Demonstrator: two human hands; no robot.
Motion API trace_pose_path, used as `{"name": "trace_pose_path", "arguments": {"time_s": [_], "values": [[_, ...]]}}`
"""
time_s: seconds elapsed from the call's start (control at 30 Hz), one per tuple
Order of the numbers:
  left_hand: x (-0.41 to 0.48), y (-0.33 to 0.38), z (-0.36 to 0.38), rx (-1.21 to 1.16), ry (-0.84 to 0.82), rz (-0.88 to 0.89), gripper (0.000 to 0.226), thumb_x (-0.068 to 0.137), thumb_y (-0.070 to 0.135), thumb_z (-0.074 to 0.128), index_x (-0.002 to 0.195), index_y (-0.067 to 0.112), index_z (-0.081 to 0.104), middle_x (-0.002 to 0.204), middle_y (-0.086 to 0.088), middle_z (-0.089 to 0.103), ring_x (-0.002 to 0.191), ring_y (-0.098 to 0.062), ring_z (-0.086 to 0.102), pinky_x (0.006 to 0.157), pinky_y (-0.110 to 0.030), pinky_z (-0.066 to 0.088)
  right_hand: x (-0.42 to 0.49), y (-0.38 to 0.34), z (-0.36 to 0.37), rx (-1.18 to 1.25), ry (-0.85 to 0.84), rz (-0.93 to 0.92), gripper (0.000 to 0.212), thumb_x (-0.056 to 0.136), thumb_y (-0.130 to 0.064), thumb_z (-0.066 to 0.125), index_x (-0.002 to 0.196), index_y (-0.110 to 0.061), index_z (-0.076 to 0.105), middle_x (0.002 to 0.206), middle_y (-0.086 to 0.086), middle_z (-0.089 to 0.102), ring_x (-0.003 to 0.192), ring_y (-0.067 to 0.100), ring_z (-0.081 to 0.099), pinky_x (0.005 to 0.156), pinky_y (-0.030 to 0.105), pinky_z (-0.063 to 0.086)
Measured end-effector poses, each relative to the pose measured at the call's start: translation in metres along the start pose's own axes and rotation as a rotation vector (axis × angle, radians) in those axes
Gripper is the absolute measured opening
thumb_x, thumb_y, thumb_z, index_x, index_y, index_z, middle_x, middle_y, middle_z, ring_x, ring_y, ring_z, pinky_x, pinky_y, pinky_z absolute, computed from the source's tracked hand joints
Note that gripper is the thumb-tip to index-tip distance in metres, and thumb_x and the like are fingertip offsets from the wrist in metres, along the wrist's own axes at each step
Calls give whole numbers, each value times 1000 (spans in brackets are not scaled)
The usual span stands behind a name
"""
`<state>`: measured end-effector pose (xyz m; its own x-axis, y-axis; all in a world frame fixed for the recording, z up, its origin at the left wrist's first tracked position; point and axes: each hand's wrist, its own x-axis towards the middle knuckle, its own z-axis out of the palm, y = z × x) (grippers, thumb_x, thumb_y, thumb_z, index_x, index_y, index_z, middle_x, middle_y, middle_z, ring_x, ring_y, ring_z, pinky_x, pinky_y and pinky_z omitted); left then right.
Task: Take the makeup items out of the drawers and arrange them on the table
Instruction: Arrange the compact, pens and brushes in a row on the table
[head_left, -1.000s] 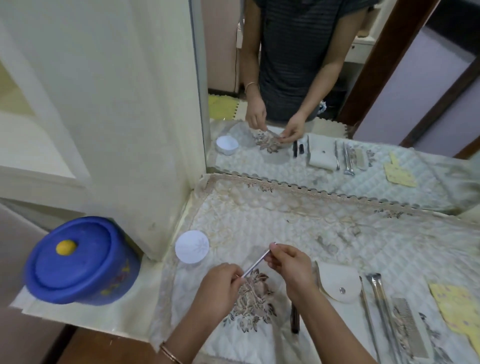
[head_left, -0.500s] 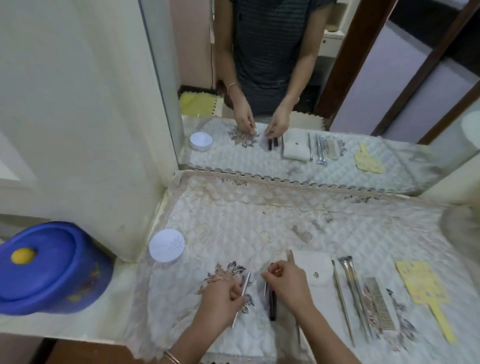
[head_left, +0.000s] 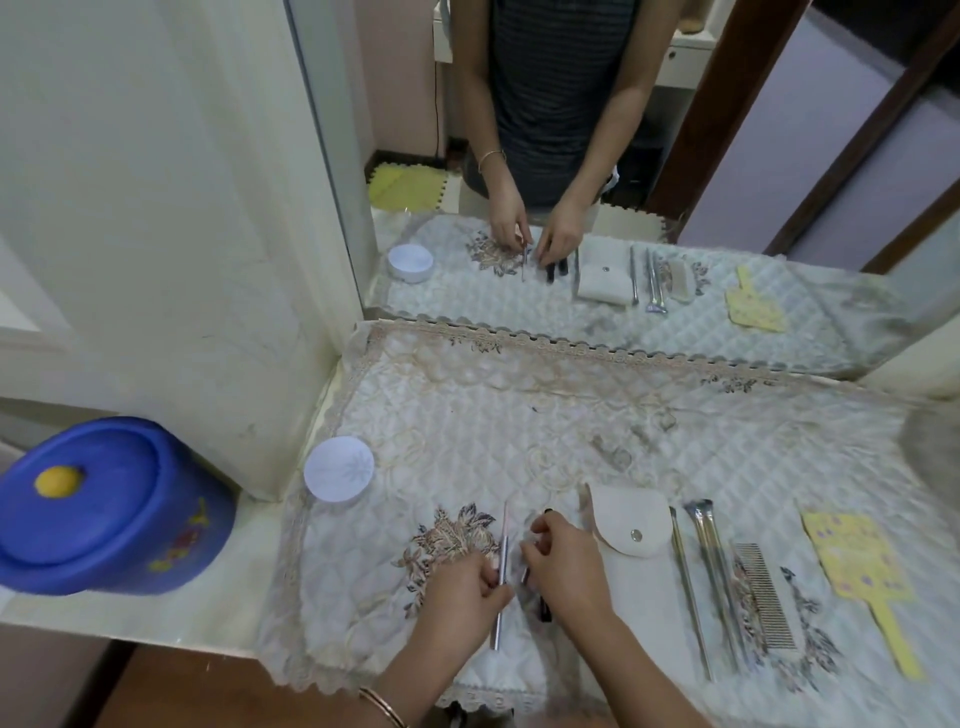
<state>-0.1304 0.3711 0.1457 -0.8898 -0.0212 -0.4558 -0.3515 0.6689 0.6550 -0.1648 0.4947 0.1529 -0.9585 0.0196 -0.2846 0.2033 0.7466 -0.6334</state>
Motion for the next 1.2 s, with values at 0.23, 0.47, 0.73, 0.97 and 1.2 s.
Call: {"name": "trace_pose_path", "arguments": {"time_s": [0.23,0.47,0.73,0.97,1.2], "values": [[-7,-20,-37,-72,102,-17,19,85,24,56,69,29,49,59,7,55,62,-9,57,63,-25,47,6,-22,0,-31,-56,-81,7,84,-22,55,83,-27,52,61,-12,50,67,12,53,64,28,42],[-9,-82,-94,123,463,-71,35,77,29,43,100,12,63,96,-6,66,89,-27,61,78,-36,50,37,-102,51,-134,-350,-430,37,85,-24,57,121,-13,54,124,4,54,115,19,48,94,26,38],[-18,-124,-108,72,420,-169,36,61,35,41,86,25,65,87,5,68,71,-19,67,57,-26,55,68,-159,101,-376,-499,-522,82,77,-33,66,143,-23,18,152,9,19,134,30,25,109,40,31],[-13,-108,-123,-117,420,-129,72,77,54,45,137,15,36,142,-1,38,130,-18,37,107,-25,30,61,-159,84,-99,-529,-391,83,68,-42,74,137,-22,32,136,3,46,123,22,43,97,28,36],[0,-65,-119,-361,248,15,84,70,41,75,139,25,30,142,10,35,125,-4,37,95,-13,34,39,-132,30,125,-551,-201,61,68,-50,72,122,-28,54,99,-11,62,90,6,62,76,23,53]]}}
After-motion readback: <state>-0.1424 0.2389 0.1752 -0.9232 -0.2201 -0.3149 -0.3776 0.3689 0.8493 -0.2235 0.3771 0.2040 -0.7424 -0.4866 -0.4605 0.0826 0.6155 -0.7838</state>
